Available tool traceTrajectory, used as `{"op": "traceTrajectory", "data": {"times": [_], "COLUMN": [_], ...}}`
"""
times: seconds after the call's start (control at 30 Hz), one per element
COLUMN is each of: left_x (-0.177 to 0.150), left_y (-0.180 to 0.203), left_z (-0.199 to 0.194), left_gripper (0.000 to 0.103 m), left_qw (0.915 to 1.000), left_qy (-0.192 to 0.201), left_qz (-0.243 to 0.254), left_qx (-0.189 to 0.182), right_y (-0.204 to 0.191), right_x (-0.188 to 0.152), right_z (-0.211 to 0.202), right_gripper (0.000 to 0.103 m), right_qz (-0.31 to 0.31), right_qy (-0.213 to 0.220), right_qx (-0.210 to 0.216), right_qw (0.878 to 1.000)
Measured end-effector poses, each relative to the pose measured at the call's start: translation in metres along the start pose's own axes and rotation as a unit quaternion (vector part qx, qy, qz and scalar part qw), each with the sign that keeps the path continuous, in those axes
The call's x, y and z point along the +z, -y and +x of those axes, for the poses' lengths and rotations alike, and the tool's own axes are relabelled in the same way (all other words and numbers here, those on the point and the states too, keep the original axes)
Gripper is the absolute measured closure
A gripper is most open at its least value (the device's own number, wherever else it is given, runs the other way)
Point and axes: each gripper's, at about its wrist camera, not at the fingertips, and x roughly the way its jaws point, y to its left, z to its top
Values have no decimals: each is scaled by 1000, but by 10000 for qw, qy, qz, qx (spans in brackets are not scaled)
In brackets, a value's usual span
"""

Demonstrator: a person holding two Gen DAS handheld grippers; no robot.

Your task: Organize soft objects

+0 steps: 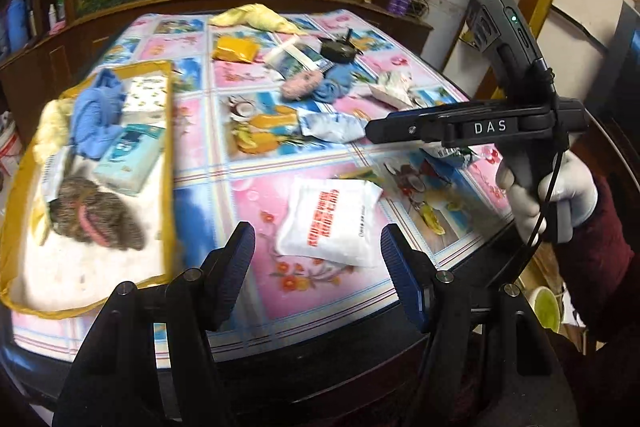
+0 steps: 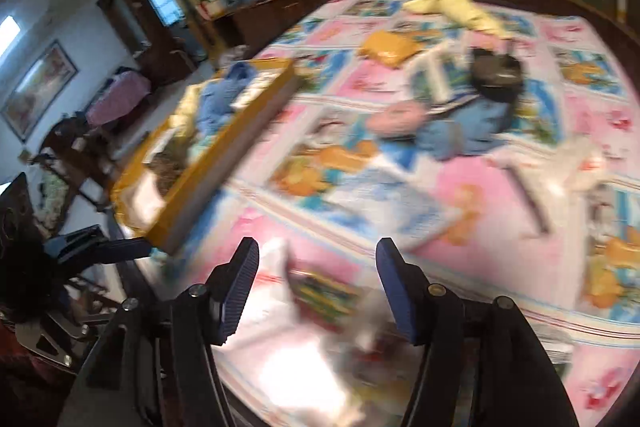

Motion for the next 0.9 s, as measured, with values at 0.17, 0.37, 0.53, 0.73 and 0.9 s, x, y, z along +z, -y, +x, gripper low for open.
{"op": "traceTrajectory", "data": {"times": [0.17,0.37,0.53,0.73,0.9], "left_x": [4,10,12,17,15], "left_y": [11,22,30,4,-12], "left_z": [33,74,93,82,72], "left_gripper": [37,37,29,91,91], "left_qw": [9995,9958,9930,9985,9992], "left_qy": [-258,-647,-579,-473,-379], "left_qz": [163,595,850,244,-103], "left_qx": [36,253,588,135,100], "right_y": [19,-2,8,11,-16], "right_x": [-18,-9,-9,-15,-19], "right_z": [15,39,25,13,36], "right_gripper": [42,42,42,42,42], "right_qz": [217,-444,-400,-647,-1263], "right_qy": [-419,-497,-424,-446,-712], "right_qx": [-99,-510,-301,-142,-115], "right_qw": [9988,9965,9978,9968,9894]}}
